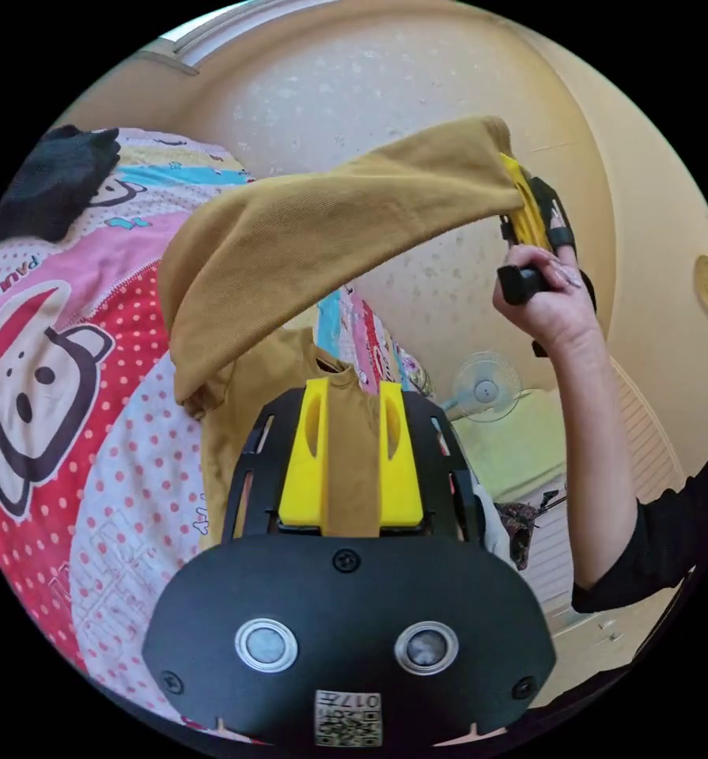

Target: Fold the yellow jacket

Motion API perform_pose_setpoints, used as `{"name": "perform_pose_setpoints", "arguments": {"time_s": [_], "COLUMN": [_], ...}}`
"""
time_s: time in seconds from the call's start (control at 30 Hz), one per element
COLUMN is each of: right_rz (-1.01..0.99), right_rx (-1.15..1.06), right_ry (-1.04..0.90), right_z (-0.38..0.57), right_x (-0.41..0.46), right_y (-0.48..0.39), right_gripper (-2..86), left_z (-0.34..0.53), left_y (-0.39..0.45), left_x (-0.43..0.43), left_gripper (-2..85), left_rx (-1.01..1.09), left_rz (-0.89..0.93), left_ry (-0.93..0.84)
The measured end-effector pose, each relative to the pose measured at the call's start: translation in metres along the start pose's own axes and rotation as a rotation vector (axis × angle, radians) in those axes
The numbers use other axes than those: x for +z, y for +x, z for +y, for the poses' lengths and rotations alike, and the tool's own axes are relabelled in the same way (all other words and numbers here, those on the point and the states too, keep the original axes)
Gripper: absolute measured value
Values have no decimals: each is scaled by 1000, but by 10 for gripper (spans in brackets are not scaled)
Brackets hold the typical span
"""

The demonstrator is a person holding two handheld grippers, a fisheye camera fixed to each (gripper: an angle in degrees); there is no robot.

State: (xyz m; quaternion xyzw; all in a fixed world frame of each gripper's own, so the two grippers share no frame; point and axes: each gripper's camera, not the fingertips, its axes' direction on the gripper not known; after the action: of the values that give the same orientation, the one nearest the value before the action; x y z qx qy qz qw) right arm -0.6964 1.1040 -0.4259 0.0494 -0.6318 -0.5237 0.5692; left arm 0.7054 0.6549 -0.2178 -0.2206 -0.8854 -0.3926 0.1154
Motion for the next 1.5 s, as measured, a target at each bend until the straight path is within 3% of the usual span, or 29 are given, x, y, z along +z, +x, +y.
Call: {"name": "perform_pose_setpoints", "arguments": {"time_s": [0.13, 0.23, 0.27, 0.33, 0.47, 0.6, 0.7, 0.77, 0.83, 0.87, 0.93, 1.0, 1.03, 1.07, 1.17, 1.37, 1.5], "right_rz": [413, 793, 825, 677, 392, 247, 384, 625, 776, 953, 1093, 973, 782, 572, 273, 296, 426], "right_rx": [92, 270, 378, 459, 477, 348, 388, 644, 642, 514, 263, 44, -58, -105, -127, -265, -333], "right_ry": [76, -64, -126, -133, 86, 54, -57, -114, -113, -198, -299, -357, -424, -514, -708, -1187, -1181], "right_z": [38, 102, 129, 154, 151, 127, 133, 158, 152, 134, 110, 90, 78, 69, 58, 84, 92], "right_x": [-149, -218, -236, -260, -298, -291, -288, -304, -304, -285, -242, -188, -146, -101, 15, 188, 200], "right_y": [102, 198, 234, 267, 269, 255, 269, 290, 268, 242, 201, 168, 155, 149, 150, 134, 108], "right_gripper": [40, 42, 42, 44, 47, 53, 65, 70, 83, 94, 109, 113, 114, 116, 120, 84, 37], "left_z": [35, 65, 75, 84, 74, 59, 67, 70, 75, 81, 90, 99, 100, 100, 103, 116, 118], "left_y": [-17, -31, -35, -39, -15, -11, -37, -40, -42, -45, -50, -61, -64, -70, -80, -96, -109], "left_x": [62, 76, 75, 69, 37, 73, 119, 121, 119, 115, 108, 98, 96, 94, 89, 79, 70], "left_gripper": [94, 87, 87, 86, 89, 108, 82, 78, 73, 68, 61, 52, 52, 52, 53, 56, 46], "left_rx": [-92, -107, -105, -101, 124, 339, 321, 320, 296, 279, 273, 248, 238, 215, 195, 203, 183], "left_rz": [-72, -79, -80, -82, -215, -447, -553, -552, -545, -538, -520, -491, -479, -458, -428, -407, -390], "left_ry": [-45, -66, -67, -65, 6, -207, -384, -373, -364, -343, -310, -271, -267, -269, -274, -259, -266]}}
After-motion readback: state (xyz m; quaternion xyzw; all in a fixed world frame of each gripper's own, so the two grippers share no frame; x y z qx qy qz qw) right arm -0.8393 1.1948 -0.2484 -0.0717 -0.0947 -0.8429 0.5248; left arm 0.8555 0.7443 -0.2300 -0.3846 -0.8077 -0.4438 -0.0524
